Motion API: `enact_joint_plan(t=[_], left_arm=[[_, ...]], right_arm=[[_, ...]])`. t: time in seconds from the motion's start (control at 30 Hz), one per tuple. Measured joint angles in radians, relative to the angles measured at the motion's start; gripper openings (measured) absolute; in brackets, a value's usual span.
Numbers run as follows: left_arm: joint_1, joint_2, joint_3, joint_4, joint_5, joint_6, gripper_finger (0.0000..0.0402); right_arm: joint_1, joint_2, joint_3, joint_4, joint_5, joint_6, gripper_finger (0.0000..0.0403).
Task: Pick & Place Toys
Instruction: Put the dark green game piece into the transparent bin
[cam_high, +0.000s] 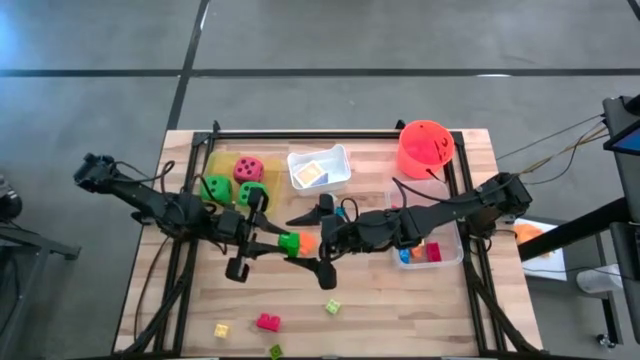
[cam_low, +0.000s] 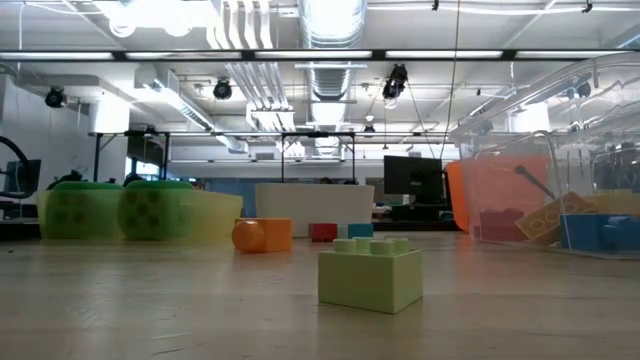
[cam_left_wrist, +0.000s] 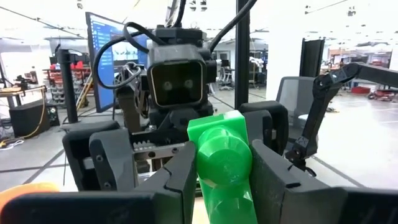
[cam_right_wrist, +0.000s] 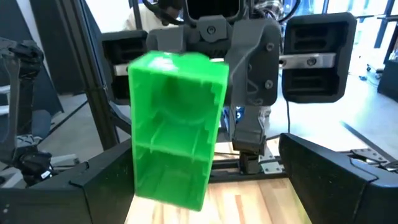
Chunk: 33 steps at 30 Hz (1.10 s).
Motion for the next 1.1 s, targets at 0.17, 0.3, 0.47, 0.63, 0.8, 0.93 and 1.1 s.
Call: enact_joint_plan(t=[0.17,0.3,0.47,0.63,0.8,0.93,1.1], left_arm=[[0.002,0.001,0.000,-0.004,0.000,0.000,0.0103],[0.003,0.001,0.000,-0.003,0.000,0.000,0.0103],[0.008,0.001,0.000,-0.005,-0.001,0.001,0.0103],[0.018,0.001,0.000,0.002,-0.004,0.000,0.0103],[0.019,0.002,0.000,0.002,-0.008,-0.005,0.0103],[0.019,0.002,0.000,0.003,-0.014,-0.020,0.0105],[0.019,0.002,0.000,0.001,-0.015,-0.028,0.0120]], right_arm=[[0.000,0.000,0.009,0.000,0.001,-0.005,0.0363],[-0.001,0.000,0.013,0.001,0.001,0.011,0.0353],[-0.002,0.008,0.014,0.004,0.000,0.020,0.0281],[-0.003,0.010,0.014,0.006,0.001,0.036,0.0209],[-0.003,0.011,0.014,0.006,0.002,0.037,0.0140],[-0.003,0.011,0.013,0.006,0.005,0.033,0.0127],[-0.003,0.011,0.013,0.006,0.005,0.026,0.0127]])
